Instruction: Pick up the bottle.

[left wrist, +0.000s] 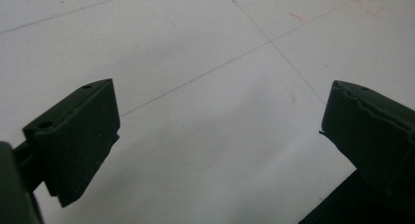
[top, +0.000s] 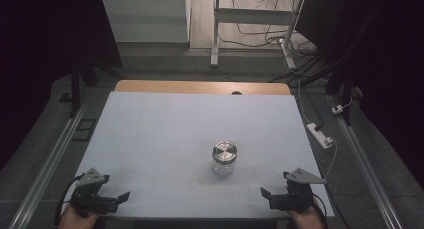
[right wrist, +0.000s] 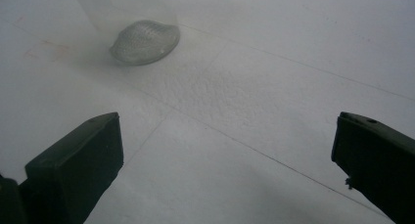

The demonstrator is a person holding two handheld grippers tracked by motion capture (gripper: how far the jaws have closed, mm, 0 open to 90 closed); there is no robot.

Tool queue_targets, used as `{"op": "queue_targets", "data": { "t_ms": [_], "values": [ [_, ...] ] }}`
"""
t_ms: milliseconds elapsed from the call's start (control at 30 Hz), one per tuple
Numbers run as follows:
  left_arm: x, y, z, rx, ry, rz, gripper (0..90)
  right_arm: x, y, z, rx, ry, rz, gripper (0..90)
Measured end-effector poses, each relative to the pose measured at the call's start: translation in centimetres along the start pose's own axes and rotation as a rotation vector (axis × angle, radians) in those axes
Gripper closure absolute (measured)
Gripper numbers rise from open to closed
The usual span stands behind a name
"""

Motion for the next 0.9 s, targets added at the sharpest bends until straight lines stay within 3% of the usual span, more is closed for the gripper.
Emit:
{"op": "queue_targets", "data": {
  "t_ms": [167, 300, 500, 900],
  "values": [
    [-0.03, -0.26, -0.35, -0.029, -0.036, 0.028, 0.5, 0.03, -0.06, 0.09, -0.027, 0.007, 0.011, 0.0],
    [-0.06, -0.32, -0.56, -0.030, -0.060, 0.033, 0.5, 0.04, -0.17, 0.14, -0.023, 0.014, 0.019, 0.0],
    [-0.08, -0.15, -0.48, -0.013, -0.052, 0.015, 1.6, 0.05, -0.28, 0.17, 0.006, 0.017, 0.025, 0.0],
    [-0.09, -0.07, -0.28, -0.005, -0.027, 0.009, 2.2, -0.22, -0.11, 0.57, -0.010, 0.045, 0.013, 0.0]
  ]
}}
Point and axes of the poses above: each handheld gripper's, and its own axes: y roughly backward along the jaws, x roughly out of its underside, z roughly to its left, the point moved 5 cm from there along -y, roughly forward along the jaws, and after that the axes turned 8 degrees about -y, right-handed, at the moved point
